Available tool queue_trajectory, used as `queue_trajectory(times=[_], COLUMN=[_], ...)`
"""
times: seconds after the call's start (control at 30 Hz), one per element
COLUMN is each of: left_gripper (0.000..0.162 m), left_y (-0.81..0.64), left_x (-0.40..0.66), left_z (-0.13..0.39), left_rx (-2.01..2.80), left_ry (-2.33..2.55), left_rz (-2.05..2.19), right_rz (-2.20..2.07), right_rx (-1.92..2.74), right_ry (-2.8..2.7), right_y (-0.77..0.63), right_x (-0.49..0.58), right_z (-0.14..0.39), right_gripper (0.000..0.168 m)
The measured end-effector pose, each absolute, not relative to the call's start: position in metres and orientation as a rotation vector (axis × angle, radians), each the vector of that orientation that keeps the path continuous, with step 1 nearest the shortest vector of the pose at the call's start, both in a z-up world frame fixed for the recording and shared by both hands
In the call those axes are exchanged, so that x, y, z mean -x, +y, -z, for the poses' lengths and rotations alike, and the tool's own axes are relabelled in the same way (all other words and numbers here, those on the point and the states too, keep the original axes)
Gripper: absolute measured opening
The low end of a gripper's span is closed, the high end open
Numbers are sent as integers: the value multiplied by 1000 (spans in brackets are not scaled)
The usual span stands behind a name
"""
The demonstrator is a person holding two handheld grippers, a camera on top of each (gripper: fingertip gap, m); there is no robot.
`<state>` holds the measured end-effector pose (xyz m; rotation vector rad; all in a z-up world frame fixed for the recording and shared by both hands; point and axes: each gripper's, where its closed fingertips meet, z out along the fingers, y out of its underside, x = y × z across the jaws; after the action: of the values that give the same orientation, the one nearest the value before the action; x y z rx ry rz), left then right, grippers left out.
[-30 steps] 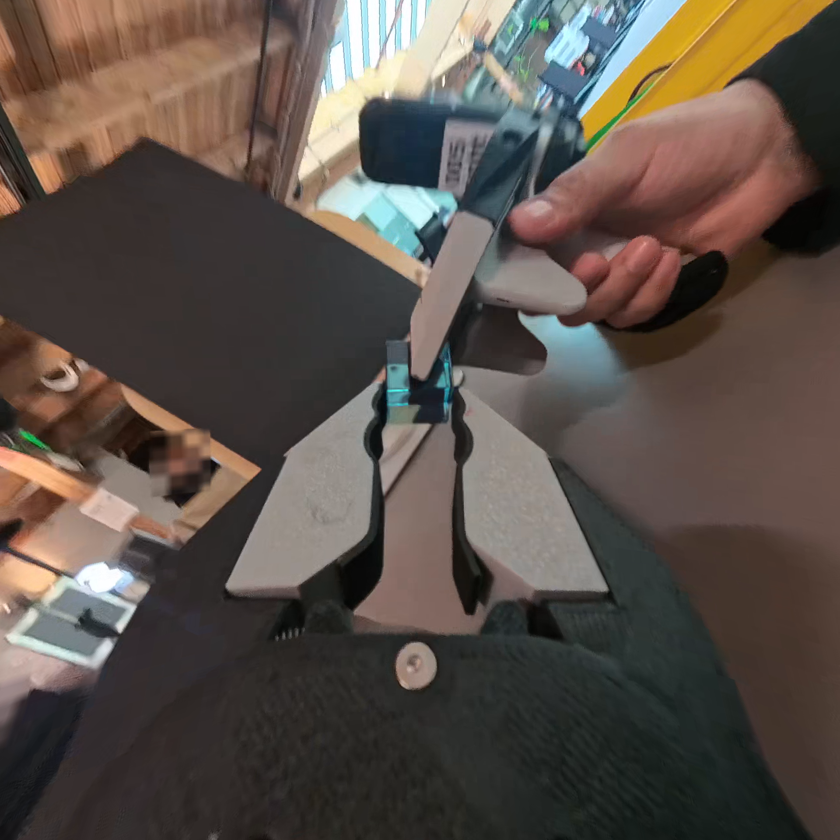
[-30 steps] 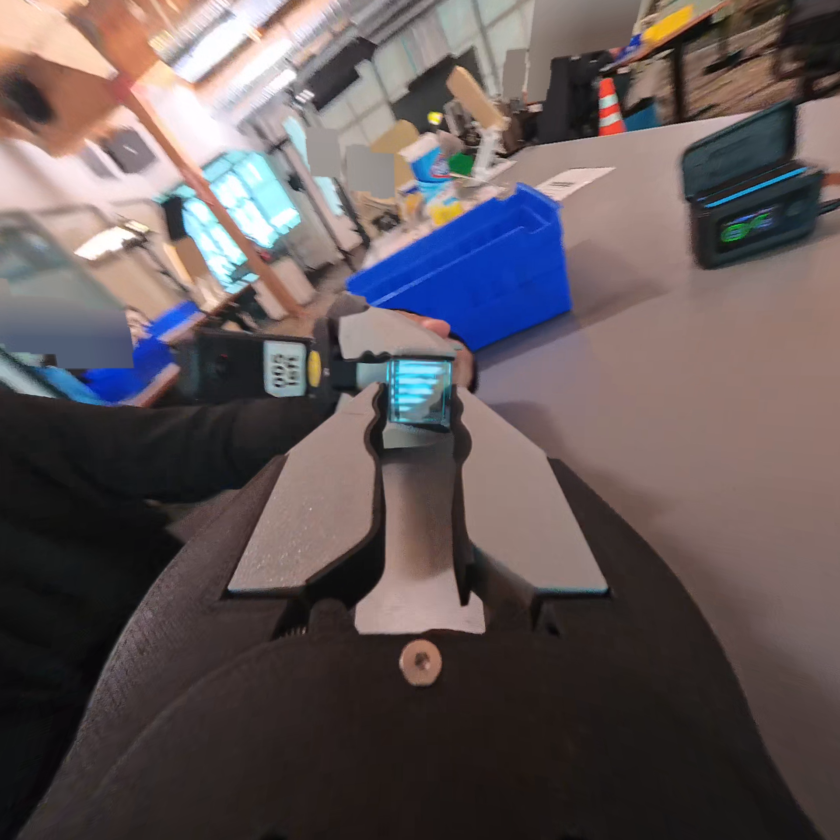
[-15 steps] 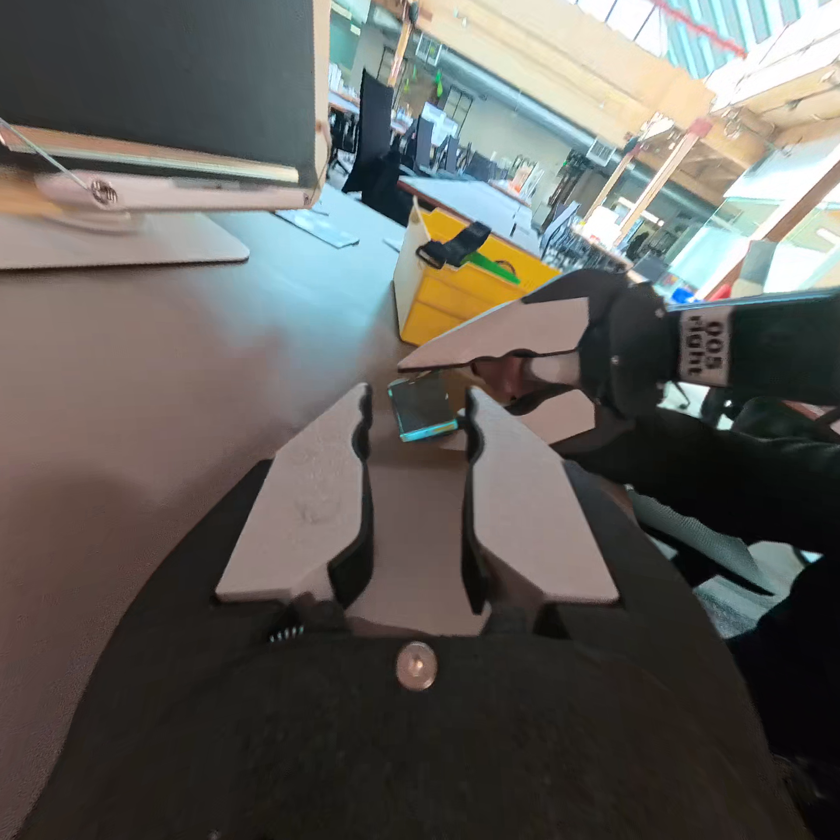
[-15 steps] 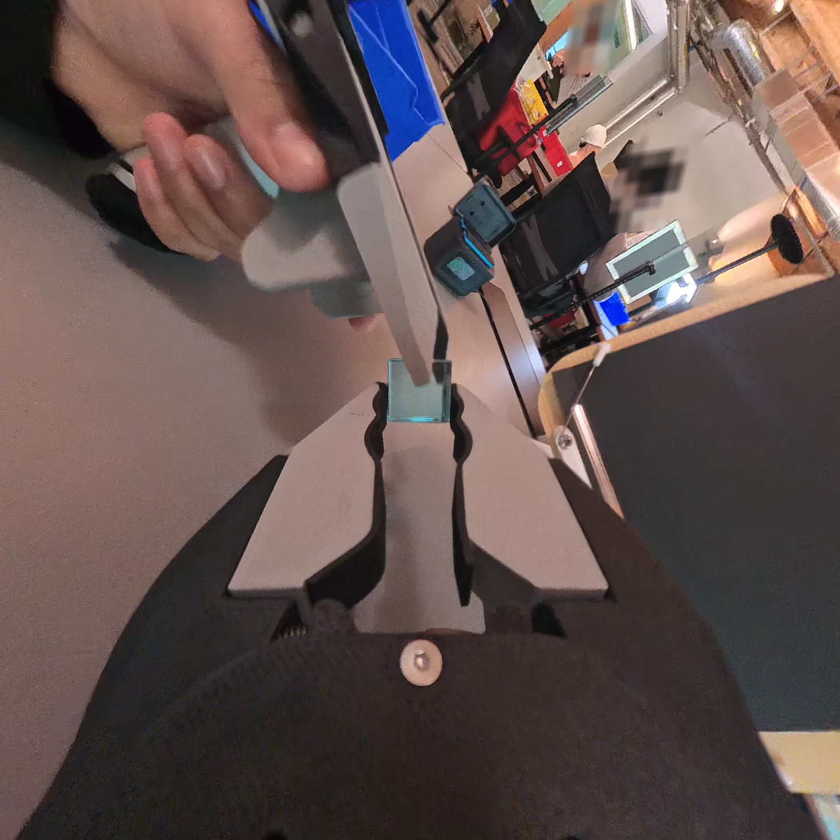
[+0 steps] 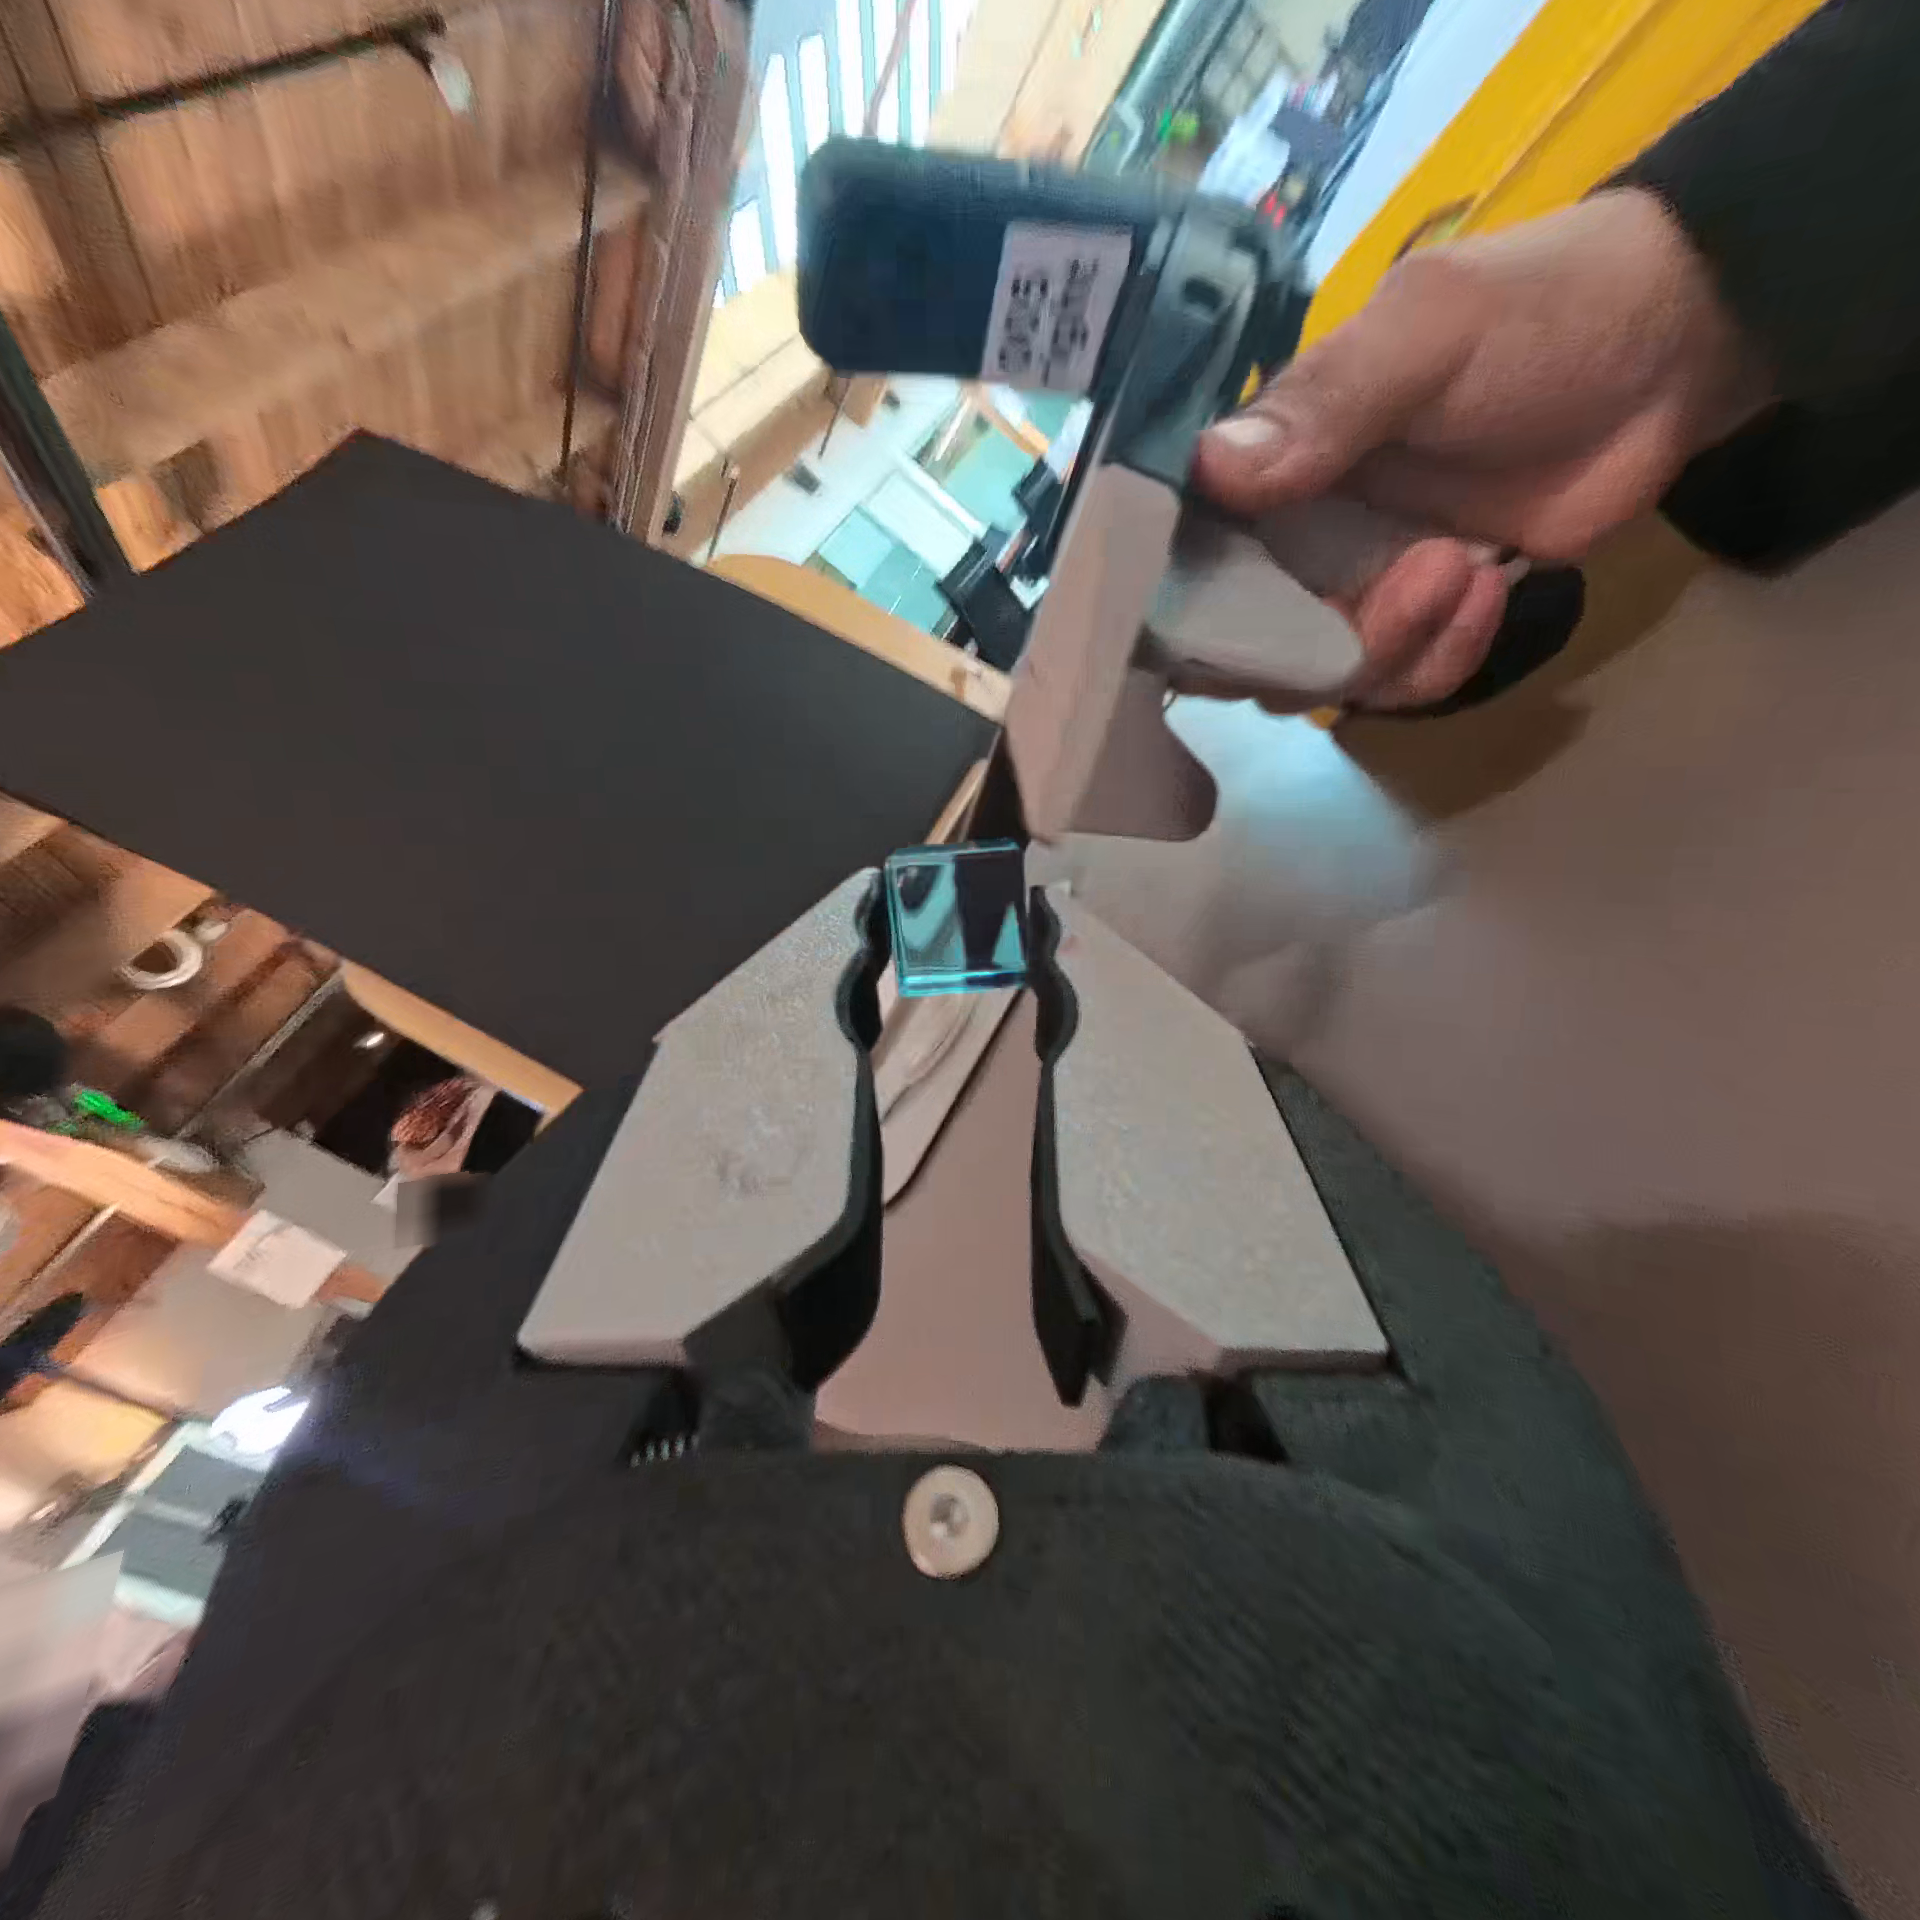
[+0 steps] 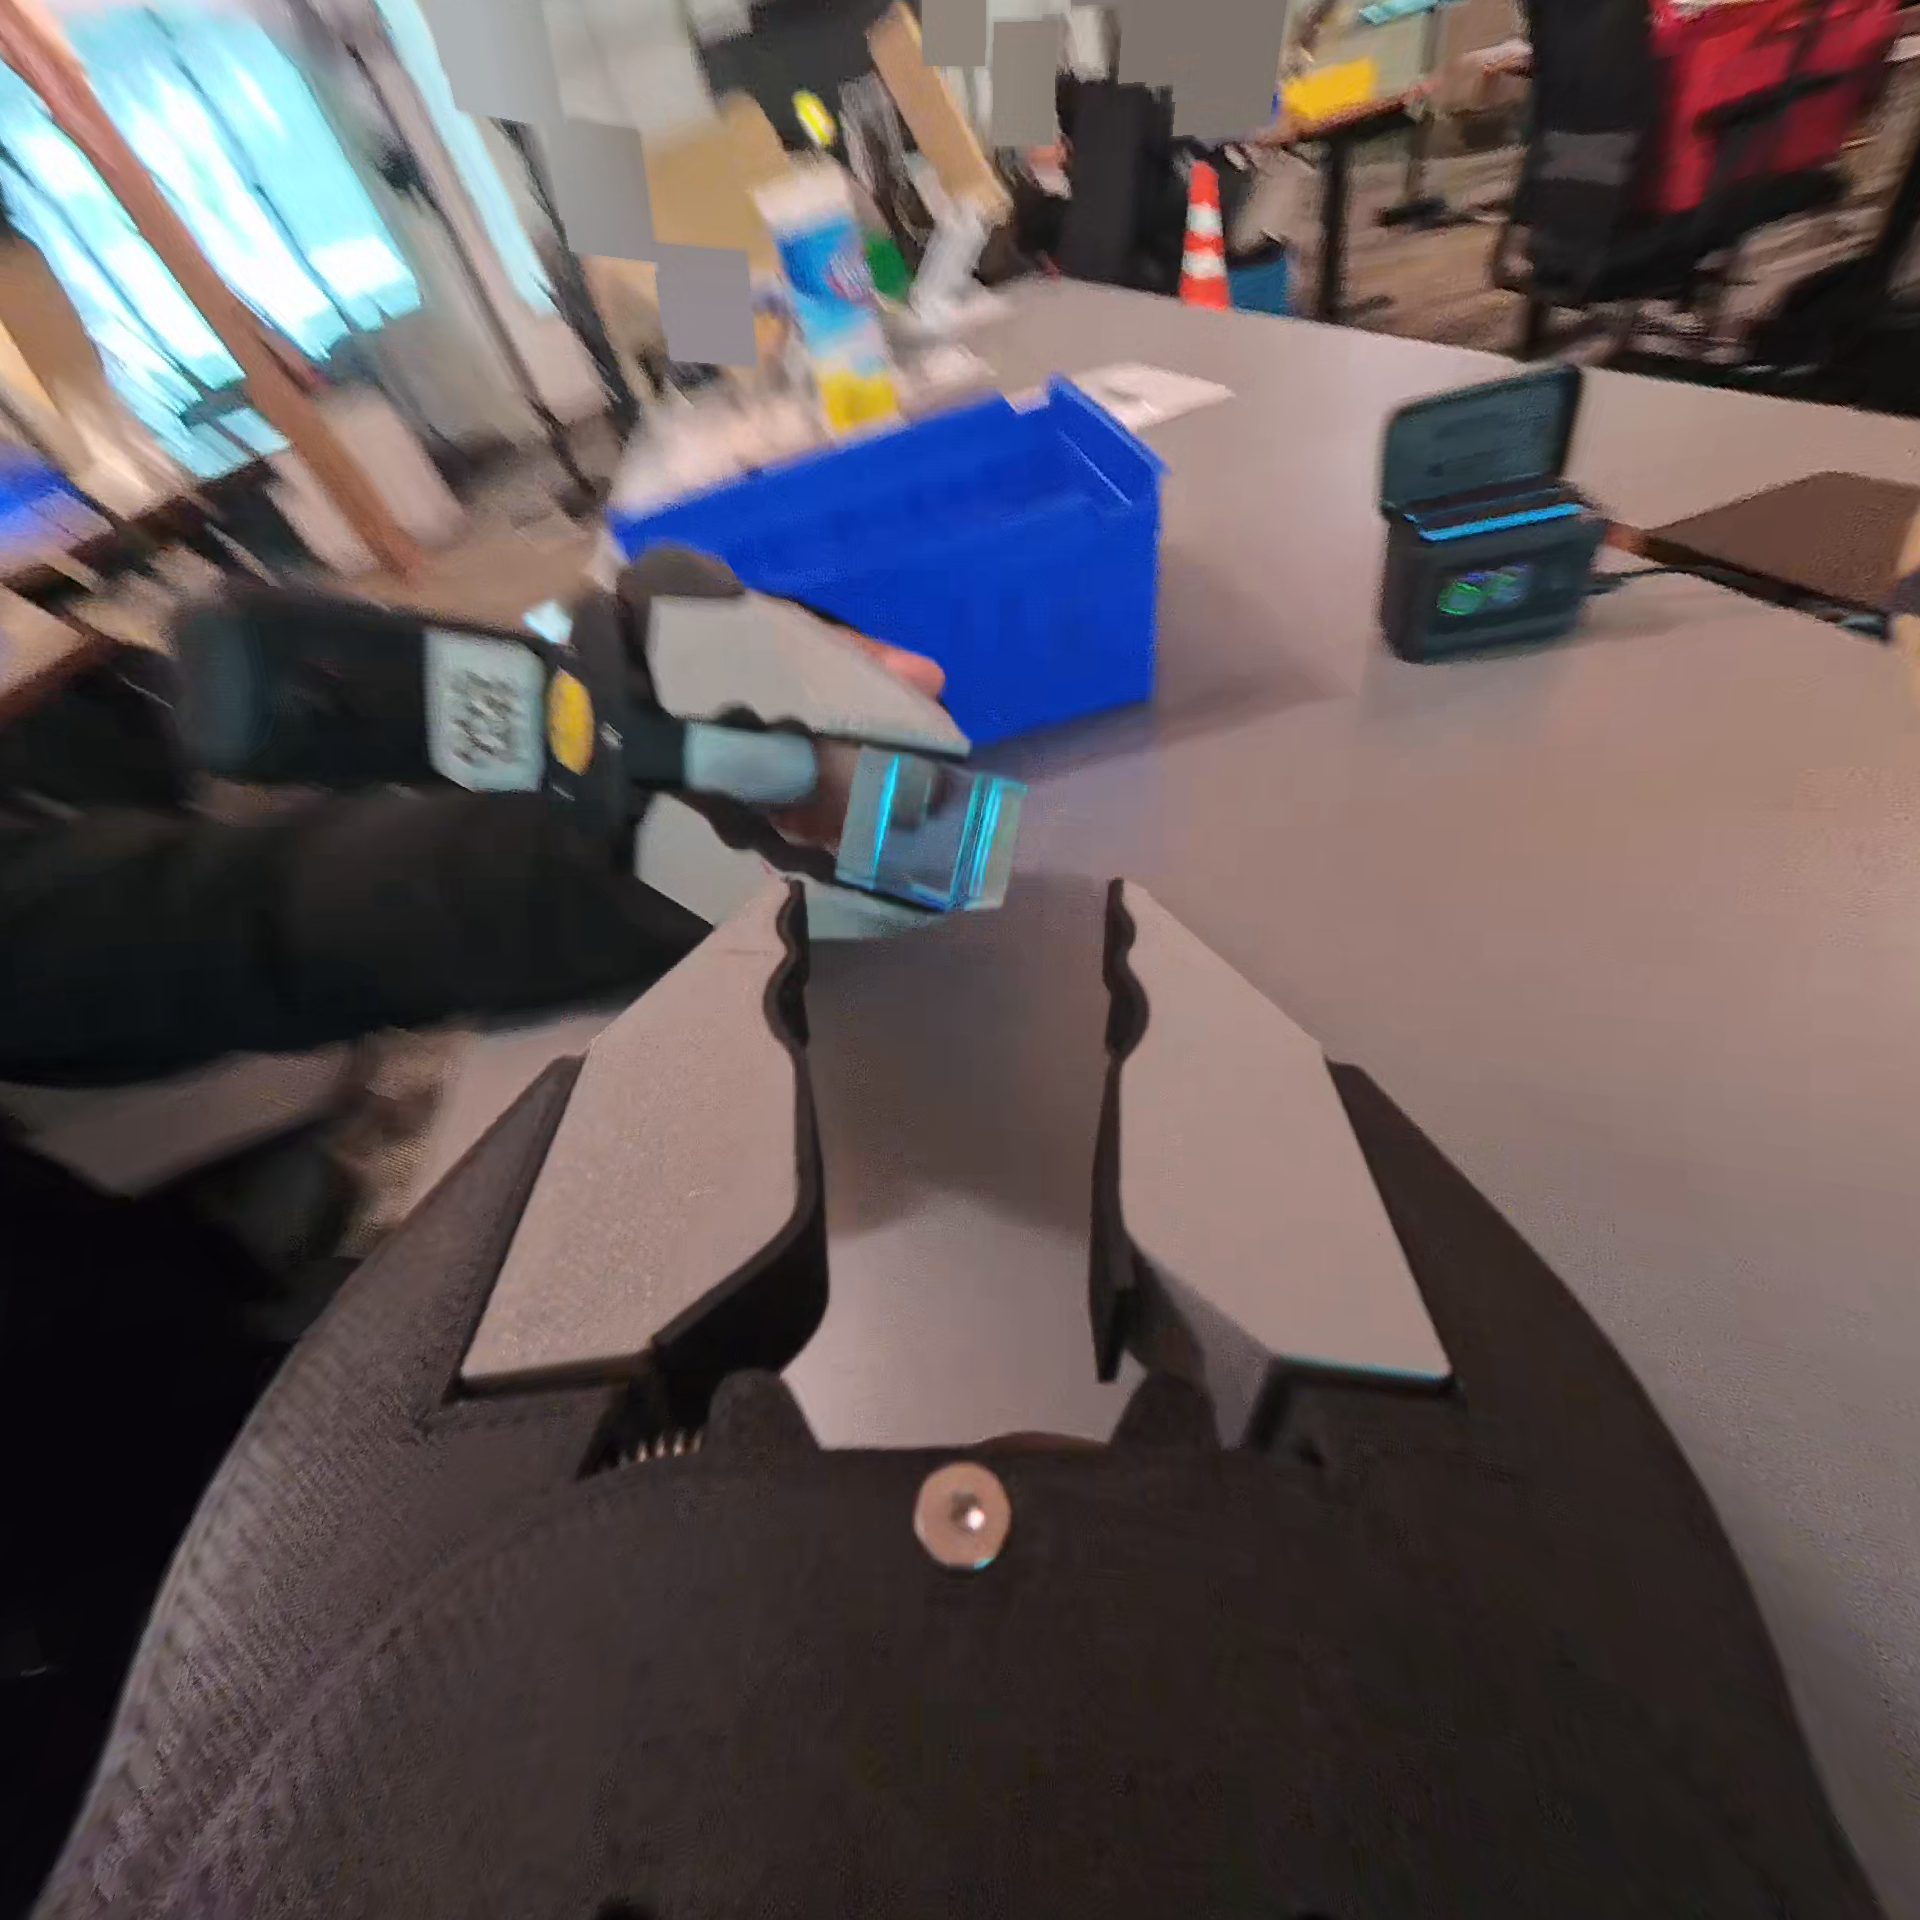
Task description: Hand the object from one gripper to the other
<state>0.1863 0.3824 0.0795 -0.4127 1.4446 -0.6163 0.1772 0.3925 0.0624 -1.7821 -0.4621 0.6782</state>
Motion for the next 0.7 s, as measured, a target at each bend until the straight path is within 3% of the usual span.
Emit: queue_trajectory(times=[0.17, 0.4, 0.53, 0.63, 0.7], left_gripper=[24, 24, 29, 39, 36], left_y=[359, 355, 385, 399, 412], left_x=[-175, -181, -194, -195, -195], left_z=[-104, -95, -69, -60, -56], left_rx=[376, 362, 668, 995, 1248], left_ry=[1364, 1401, 1491, 1530, 1463], left_rz=[906, 822, 870, 1119, 1301], right_rz=[-1212, -1431, -1018, -445, -70], right_rx=[1587, 1586, 1711, 1750, 1731], right_ry=[-356, -371, -370, -477, -564], right_y=[371, 364, 386, 397, 400], right_x=[-174, -157, -175, -194, -203], right_z=[-98, -96, -75, -69, -69], right_gripper=[47, 34, 26, 26, 25])
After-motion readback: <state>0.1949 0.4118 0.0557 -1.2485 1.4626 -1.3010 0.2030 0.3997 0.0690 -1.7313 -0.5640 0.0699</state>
